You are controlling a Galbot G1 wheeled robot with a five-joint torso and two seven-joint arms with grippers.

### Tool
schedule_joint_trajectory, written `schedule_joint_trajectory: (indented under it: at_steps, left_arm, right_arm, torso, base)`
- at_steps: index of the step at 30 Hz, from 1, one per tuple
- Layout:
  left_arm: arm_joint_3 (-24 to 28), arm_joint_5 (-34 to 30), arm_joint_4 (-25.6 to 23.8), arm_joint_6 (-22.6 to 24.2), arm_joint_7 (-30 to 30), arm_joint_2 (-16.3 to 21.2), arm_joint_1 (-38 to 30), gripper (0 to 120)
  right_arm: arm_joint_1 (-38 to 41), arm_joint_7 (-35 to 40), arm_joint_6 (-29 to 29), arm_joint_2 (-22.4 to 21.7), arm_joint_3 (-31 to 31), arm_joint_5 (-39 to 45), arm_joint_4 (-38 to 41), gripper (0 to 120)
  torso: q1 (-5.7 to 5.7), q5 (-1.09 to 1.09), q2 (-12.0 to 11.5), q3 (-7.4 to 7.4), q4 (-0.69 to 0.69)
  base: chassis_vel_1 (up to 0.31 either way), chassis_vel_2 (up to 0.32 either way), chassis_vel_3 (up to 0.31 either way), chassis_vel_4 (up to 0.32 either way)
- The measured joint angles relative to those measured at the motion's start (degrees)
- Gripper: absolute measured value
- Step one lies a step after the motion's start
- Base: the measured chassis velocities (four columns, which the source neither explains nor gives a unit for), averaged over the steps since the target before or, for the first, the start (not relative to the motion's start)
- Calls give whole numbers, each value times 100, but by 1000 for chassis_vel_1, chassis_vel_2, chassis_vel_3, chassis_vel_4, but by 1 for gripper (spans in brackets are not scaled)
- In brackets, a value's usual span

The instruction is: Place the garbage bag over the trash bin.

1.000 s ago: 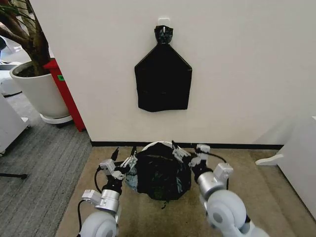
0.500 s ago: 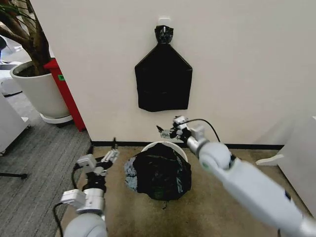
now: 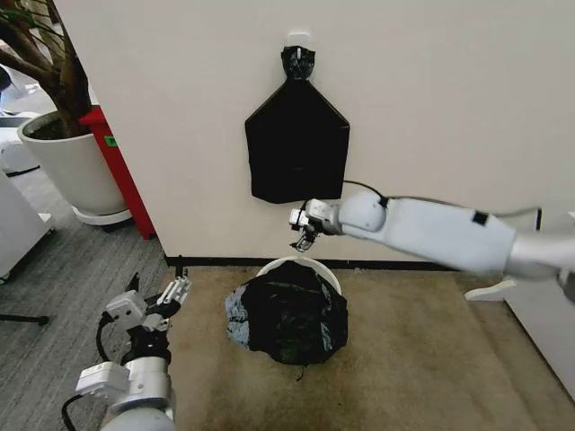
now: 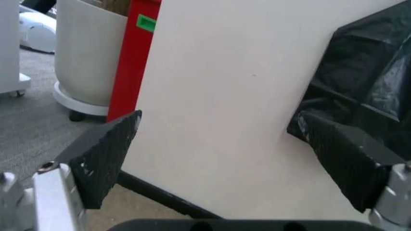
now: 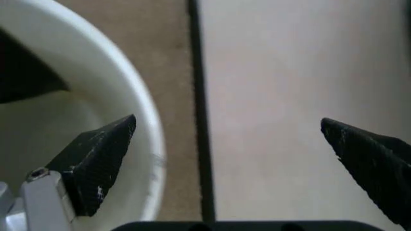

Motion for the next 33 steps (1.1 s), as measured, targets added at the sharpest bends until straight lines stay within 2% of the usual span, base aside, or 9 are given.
schedule_joint_trajectory:
  at_steps: [4, 11, 24, 28, 33]
  left_arm:
    - [-35, -35, 1, -12, -6, 3, -14, 96]
    - [-109, -119, 7, -15, -9, 61, -75, 96]
    - [170, 83, 47, -80, 16, -80, -12, 96]
    - [181, 91, 58, -83, 17, -95, -29, 96]
    - [247, 145, 66, -99, 19, -137, -14, 96]
  right_arm:
    - [24, -334, 202, 235, -204, 95, -190, 100]
    - [-330, -624, 439, 468, -169, -23, -711, 100]
    - [-762, -1143, 753, 938, -183, -469, -2016, 100]
    - [-785, -1282, 805, 1048, -196, -512, -2211, 91]
    - [-712, -1459, 884, 1099, -316, -543, -2306, 69]
  torso:
    - [0, 2, 0, 1, 1]
    - [0, 1, 0, 0, -1]
    - [0, 2, 0, 0, 0]
    - [0, 2, 0, 0, 0]
    - [0, 1, 0, 0, 0]
  base:
    - [0, 0, 0, 0]
    - [0, 0, 0, 0]
    - [0, 0, 0, 0]
    - [0, 0, 0, 0]
    - [0, 0, 0, 0]
